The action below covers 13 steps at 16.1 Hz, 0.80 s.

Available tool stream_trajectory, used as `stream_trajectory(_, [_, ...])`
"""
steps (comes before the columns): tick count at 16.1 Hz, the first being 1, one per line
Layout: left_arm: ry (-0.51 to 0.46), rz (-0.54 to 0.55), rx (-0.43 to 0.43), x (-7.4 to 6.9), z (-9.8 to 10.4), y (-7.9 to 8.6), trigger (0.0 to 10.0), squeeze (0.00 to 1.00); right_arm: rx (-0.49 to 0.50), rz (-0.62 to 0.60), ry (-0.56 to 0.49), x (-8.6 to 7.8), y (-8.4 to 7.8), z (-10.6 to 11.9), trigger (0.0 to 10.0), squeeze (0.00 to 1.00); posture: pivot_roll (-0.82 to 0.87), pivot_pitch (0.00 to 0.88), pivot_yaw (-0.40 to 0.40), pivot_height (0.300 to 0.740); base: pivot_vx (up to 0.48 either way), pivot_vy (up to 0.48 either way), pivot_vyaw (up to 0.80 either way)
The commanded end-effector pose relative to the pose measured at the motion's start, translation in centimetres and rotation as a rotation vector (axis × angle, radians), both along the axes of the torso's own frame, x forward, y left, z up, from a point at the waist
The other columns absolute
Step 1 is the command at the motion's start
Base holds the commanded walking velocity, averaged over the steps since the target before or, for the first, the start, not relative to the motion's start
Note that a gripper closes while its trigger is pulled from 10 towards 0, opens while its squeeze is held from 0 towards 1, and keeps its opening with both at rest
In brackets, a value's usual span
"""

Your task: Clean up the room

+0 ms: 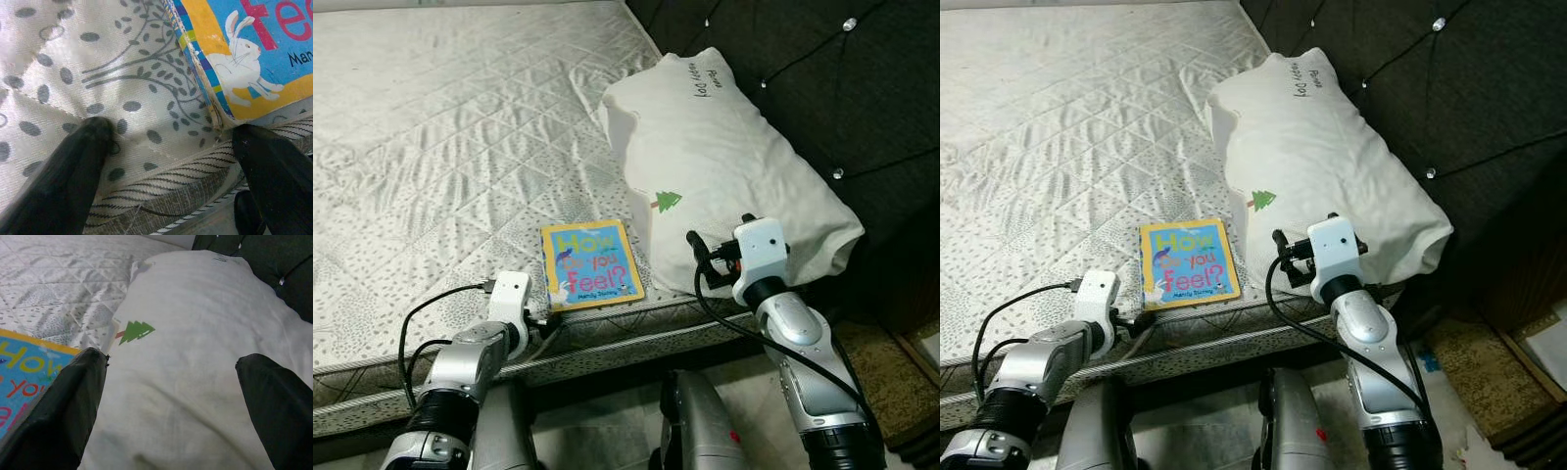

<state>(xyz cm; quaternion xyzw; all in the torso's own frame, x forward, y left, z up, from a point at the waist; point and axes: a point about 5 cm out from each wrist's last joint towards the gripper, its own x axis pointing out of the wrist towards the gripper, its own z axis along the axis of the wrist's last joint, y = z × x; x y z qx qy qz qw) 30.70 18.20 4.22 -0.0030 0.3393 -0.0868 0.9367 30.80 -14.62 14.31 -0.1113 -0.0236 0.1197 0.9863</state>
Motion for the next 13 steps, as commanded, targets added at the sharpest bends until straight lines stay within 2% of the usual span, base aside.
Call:
stream_trajectory(1, [-0.004,0.038,0.036,-0.2,0.1,1.0,10.0,0.0,-0.002,0.002,-0.011,0.1,-0.1,0.2,10.0,0.0,-0.04,0.105,-0.089,0.554,0.0,0.0,0.0])
stream_trajectory(4, [-0.047,0.036,0.044,-0.8,0.8,0.1,10.0,0.0,0.0,-0.001,-0.015,0.1,-0.1,0.2,10.0,0.0,-0.04,0.105,-0.086,0.554,0.0,0.0,0.0])
stream_trajectory(6, [-0.076,0.039,0.048,-1.8,1.2,-0.6,10.0,0.0,0.004,-0.002,-0.015,0.2,0.0,0.1,10.0,0.0,-0.03,0.101,-0.08,0.554,0.0,0.0,0.0])
stream_trajectory(9, [-0.12,0.015,0.078,-2.6,2.0,-1.4,10.0,0.0,0.014,0.001,-0.02,0.6,0.3,0.2,10.0,0.0,0.0,0.087,-0.077,0.554,0.0,0.0,0.0])
stream_trajectory(10, [-0.171,0.011,0.115,-2.5,2.9,-1.5,10.0,0.0,0.022,0.005,-0.026,0.9,0.7,0.3,10.0,0.0,0.01,0.071,-0.074,0.554,0.0,0.0,0.0])
stream_trajectory(12, [-0.262,0.027,0.113,-2.0,4.6,-1.7,10.0,0.0,0.034,0.007,-0.034,1.3,1.0,0.4,10.0,0.0,0.02,0.054,-0.071,0.554,0.0,0.0,0.0])
stream_trajectory(13, [-0.343,0.04,0.119,-1.6,5.7,-1.9,10.0,0.0,0.041,0.006,-0.035,1.5,1.2,0.4,10.0,0.0,0.03,0.037,-0.072,0.554,0.0,0.0,0.0])
